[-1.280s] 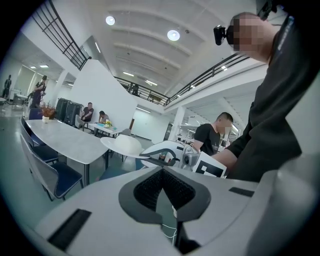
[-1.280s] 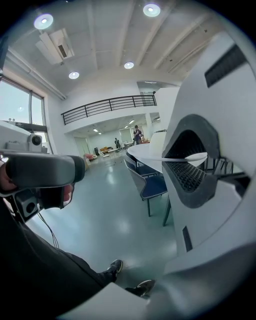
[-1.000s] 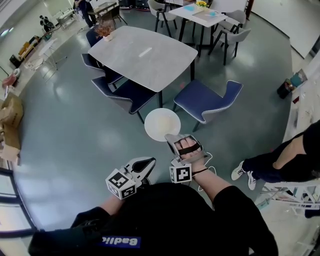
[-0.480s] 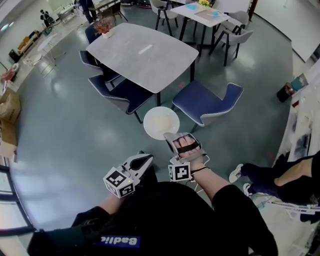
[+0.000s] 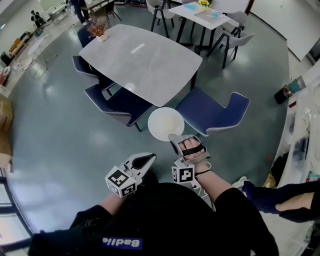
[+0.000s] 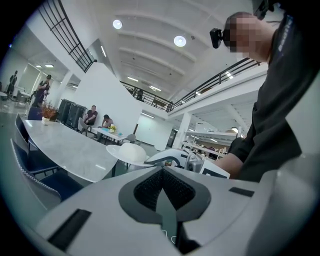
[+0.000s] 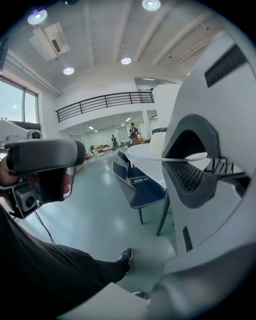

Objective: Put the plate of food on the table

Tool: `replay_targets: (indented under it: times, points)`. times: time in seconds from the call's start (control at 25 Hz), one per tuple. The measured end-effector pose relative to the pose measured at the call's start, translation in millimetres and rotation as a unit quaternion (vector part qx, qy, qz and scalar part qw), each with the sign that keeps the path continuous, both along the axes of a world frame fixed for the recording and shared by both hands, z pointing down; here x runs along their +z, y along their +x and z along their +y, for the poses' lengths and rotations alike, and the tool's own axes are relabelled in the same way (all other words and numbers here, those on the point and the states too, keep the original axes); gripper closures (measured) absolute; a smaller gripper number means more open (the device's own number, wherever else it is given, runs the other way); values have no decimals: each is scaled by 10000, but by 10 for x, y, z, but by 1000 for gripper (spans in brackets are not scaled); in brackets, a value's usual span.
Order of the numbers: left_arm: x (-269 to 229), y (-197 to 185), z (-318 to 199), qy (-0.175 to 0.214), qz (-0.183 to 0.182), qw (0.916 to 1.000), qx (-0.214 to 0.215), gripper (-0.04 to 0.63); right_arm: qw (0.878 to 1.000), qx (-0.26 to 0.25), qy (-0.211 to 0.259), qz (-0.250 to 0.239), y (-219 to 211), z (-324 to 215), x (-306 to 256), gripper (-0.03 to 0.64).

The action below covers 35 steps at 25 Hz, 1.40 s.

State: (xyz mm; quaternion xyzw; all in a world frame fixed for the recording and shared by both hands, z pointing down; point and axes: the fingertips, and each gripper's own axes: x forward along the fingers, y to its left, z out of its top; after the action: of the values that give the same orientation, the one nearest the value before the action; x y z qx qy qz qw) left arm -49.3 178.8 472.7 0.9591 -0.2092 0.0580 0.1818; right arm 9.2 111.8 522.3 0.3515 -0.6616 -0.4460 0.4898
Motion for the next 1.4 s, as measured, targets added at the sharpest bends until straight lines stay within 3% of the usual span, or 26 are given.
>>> replay_targets:
  times: [0.64,1.04,1.4]
  points:
    - [-11,-525,-1312,-91,246,9976,645,589,9971,689,-240,210,-442,-1277,66,600]
    - [36,-533,-1660,-169,141,9987,465,589,9975,578,-311,256,-374,-1776,177,600]
    - [5,-205,-2104,-104,-157,9997,134,588,9986,140,-453,237,-132,-2320,397,600]
